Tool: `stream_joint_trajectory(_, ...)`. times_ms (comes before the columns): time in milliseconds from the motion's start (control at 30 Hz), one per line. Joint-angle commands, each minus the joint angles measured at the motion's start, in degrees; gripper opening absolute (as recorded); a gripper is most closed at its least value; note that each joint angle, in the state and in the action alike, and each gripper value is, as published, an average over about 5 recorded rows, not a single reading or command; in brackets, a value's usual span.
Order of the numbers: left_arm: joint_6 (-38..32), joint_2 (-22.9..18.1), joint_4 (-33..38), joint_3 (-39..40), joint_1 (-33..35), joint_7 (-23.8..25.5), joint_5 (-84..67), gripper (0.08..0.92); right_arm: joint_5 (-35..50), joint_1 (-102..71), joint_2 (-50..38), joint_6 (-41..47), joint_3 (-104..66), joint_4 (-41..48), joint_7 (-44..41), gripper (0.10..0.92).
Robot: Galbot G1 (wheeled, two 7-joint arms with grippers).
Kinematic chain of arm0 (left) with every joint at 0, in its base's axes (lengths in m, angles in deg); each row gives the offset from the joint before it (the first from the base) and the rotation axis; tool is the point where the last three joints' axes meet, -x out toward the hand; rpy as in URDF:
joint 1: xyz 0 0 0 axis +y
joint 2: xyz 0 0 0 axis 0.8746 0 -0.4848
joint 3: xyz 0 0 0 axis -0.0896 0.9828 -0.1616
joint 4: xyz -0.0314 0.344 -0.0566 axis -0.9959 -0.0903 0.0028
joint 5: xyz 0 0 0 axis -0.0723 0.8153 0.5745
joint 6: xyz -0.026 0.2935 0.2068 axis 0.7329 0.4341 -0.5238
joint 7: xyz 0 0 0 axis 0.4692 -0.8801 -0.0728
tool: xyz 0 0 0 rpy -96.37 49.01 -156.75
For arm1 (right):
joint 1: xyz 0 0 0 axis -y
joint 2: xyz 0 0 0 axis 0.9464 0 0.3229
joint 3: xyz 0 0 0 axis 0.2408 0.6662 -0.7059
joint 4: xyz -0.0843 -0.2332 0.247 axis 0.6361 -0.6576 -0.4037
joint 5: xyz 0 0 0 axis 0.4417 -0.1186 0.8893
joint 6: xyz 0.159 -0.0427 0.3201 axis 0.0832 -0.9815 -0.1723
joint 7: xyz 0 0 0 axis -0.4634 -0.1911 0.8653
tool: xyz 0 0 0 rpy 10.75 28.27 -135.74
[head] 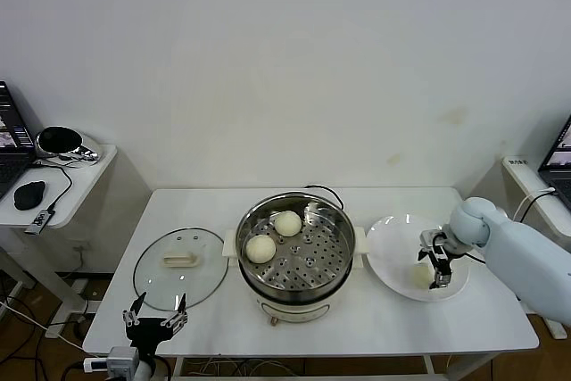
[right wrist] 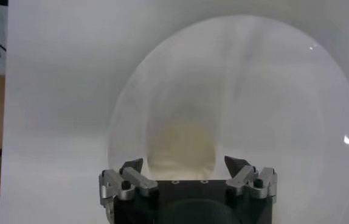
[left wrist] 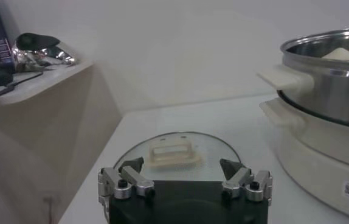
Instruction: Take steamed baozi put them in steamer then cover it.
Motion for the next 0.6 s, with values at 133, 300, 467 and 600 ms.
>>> stream_joint_trajectory(133,0.01,0.01,-0.09,0.30,-0.02,-0.05,0.25,0.823,3.05,1.64,-1.21,0.93,-0.12,-0.46,-1.12,0.636)
stream_joint_trajectory(300,0.09,-0.07,-0.16,0.95,-0.58,-0.20,0.48,0.823,8.29,8.84,-3.33,1.38,2.95,-2.76,-3.19,0.608)
stream_joint_trajectory(467,0.08,-0.28,-0.29,1.39,-0.96,-0.30,0.47,0.823,13.47,21.29,-3.40,2.00,7.90,-5.03,-6.22,0.599)
stream_joint_trajectory(600,0.11,-0.52,0.19,1.54,-0.90,-0.30,0.61,0.823,17.25,31.92,0.35,1.84,13.63,-4.59,-7.71,0.594)
